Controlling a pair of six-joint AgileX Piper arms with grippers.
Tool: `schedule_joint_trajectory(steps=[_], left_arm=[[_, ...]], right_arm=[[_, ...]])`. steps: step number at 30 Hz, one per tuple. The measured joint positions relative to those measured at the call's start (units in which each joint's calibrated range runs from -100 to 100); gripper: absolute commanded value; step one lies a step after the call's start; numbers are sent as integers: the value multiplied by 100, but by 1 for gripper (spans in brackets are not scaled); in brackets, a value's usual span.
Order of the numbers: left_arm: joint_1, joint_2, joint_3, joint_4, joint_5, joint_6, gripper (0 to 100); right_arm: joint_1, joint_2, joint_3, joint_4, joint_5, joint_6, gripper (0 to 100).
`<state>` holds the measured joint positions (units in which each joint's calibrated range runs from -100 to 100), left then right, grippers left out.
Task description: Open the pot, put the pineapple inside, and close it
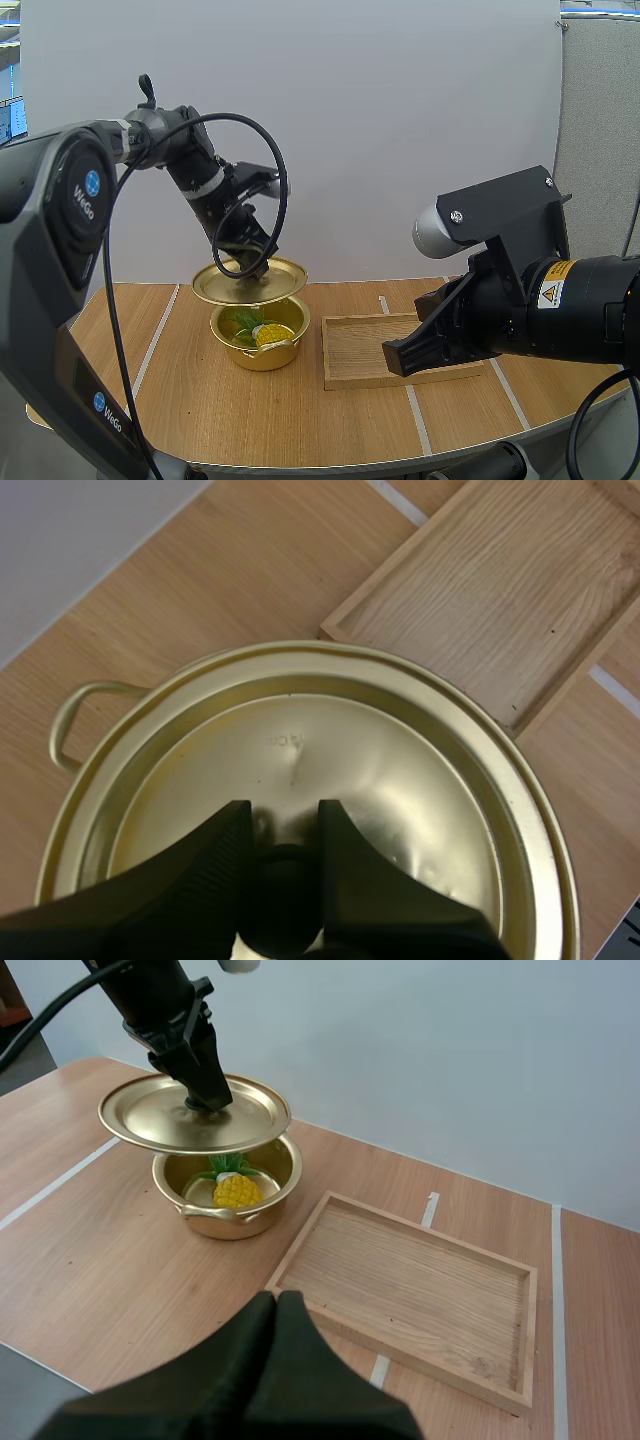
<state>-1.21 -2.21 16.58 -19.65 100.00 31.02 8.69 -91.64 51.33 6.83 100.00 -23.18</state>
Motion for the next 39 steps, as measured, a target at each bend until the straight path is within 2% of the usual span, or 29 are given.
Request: schedule_joint_trajectory(steps=[14,23,39], left_arm=[[0,629,69,-146,-1042,161,0],[0,858,84,-146,-1204,193,0],[0,868,772,-388,-1949,440,0]], right_arm=[[-40,0,0,-104,0,0,0],[-40,0,0,-126,0,0,0],[-40,0,0,-126,0,0,0]])
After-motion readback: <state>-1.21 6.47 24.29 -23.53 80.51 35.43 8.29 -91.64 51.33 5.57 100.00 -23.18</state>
